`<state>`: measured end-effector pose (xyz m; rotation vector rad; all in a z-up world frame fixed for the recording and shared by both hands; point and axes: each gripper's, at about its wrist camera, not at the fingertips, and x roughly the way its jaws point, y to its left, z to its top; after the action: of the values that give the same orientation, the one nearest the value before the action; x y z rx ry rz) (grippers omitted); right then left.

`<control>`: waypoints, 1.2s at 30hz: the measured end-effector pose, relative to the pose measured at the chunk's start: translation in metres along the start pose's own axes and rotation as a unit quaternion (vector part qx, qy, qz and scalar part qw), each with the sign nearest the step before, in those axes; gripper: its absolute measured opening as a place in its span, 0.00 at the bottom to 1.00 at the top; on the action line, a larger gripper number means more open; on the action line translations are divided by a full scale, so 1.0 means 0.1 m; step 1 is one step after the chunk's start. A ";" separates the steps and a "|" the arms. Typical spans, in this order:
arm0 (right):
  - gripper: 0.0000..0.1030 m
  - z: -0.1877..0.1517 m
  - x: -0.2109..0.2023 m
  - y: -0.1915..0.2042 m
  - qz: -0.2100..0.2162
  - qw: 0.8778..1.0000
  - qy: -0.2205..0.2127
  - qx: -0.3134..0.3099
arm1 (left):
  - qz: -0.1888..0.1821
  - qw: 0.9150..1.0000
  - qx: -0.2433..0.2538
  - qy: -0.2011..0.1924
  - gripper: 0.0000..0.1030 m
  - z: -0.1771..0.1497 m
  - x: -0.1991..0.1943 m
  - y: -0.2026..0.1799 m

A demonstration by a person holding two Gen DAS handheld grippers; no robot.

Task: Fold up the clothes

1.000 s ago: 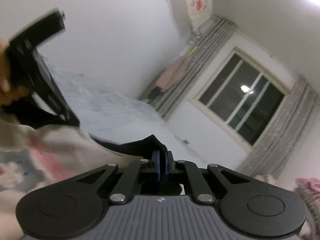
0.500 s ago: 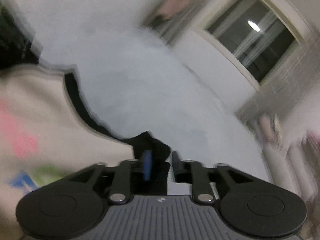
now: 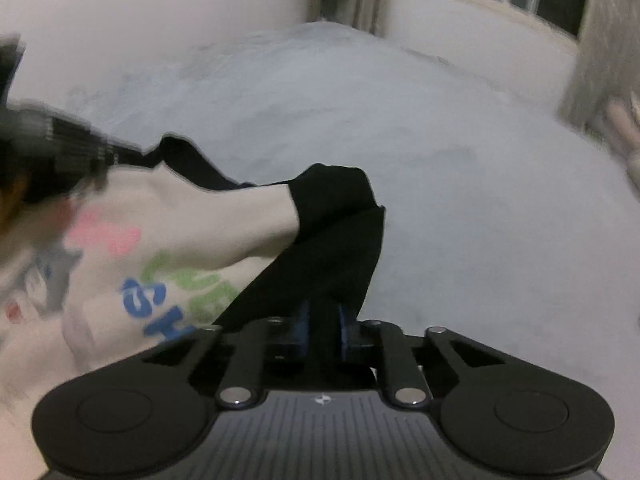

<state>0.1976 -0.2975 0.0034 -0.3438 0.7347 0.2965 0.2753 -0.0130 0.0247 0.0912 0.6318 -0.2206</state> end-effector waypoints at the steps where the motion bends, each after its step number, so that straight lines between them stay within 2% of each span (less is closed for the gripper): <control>1: 0.06 0.01 -0.06 -0.01 -0.015 1.000 -0.010 -0.002 | 0.006 1.000 -0.005 -0.009 0.02 0.02 -0.03 0.03; 4: 0.05 0.06 -0.29 -0.10 -0.066 0.997 -0.043 0.002 | 0.021 0.999 -0.024 -0.041 0.02 0.17 -0.13 0.10; 6: 0.05 0.11 -0.45 -0.17 -0.101 0.993 -0.060 0.000 | 0.031 0.998 -0.015 -0.047 0.02 0.25 -0.12 0.04; 9: 0.04 0.13 -0.56 -0.23 -0.119 0.990 -0.070 0.013 | 0.044 0.998 0.003 -0.054 0.02 0.36 -0.05 -0.10; 14: 0.04 0.12 -0.45 -0.26 -0.182 0.981 -0.068 0.018 | 0.072 0.994 0.040 -0.064 0.02 0.54 0.19 -0.42; 16: 0.04 0.14 -0.36 -0.32 -0.180 0.980 -0.079 0.033 | 0.094 0.992 0.062 -0.052 0.02 0.50 0.33 -0.52; 17: 0.04 0.14 -0.29 -0.34 -0.169 0.982 -0.078 0.043 | 0.110 0.991 0.073 -0.034 0.03 0.44 0.44 -0.56; 18: 0.04 0.12 -0.15 -0.34 -0.160 0.984 -0.060 0.043 | 0.125 0.989 0.079 -0.011 0.04 0.36 0.56 -0.58; 20: 0.04 0.04 0.17 -0.30 -0.158 0.987 -0.011 0.032 | 0.133 0.988 0.082 0.007 0.11 0.25 0.69 -0.54; 21: 0.04 -0.02 0.32 -0.27 -0.165 0.986 0.010 0.026 | 0.129 0.989 0.079 0.001 0.19 0.24 0.67 -0.51; 22: 0.05 -0.06 0.37 -0.26 -0.174 0.984 0.014 0.025 | 0.126 0.989 0.074 -0.012 0.21 0.27 0.59 -0.47; 24: 0.09 -0.08 0.27 -0.35 -0.185 0.981 0.007 0.062 | 0.129 0.989 0.068 -0.037 0.21 0.37 0.40 -0.36; 25: 0.09 -0.10 0.19 -0.43 -0.200 0.977 0.006 0.076 | 0.132 0.988 0.063 -0.047 0.29 0.42 0.30 -0.28; 27: 0.09 -0.12 0.08 -0.56 -0.250 0.965 0.017 0.071 | 0.121 0.991 0.036 -0.045 0.37 0.48 0.07 -0.08; 28: 0.09 -0.14 0.02 -0.62 -0.255 0.964 0.020 0.071 | 0.114 0.993 0.017 -0.041 0.37 0.48 -0.07 0.03; 29: 0.10 -0.17 -0.08 -0.64 -0.240 0.968 0.018 0.077 | 0.108 0.993 0.003 -0.039 0.38 0.47 -0.21 0.12; 31: 0.18 -0.25 -0.31 -0.58 -0.192 0.978 0.008 0.080 | 0.100 0.994 -0.010 -0.034 0.46 0.33 -0.50 0.26; 34: 0.28 -0.41 -0.59 -0.24 -0.158 0.987 -0.015 0.037 | 0.093 0.996 -0.010 0.000 0.49 0.07 -0.75 0.40; 36: 0.42 -0.55 -0.77 0.02 -0.122 0.992 -0.031 -0.001 | 0.088 0.996 -0.021 0.013 0.51 -0.08 -0.84 0.45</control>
<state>0.1098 -0.3290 0.0189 -0.4200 0.6242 0.0768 0.2155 0.0464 0.0687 0.1094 0.6495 -0.0361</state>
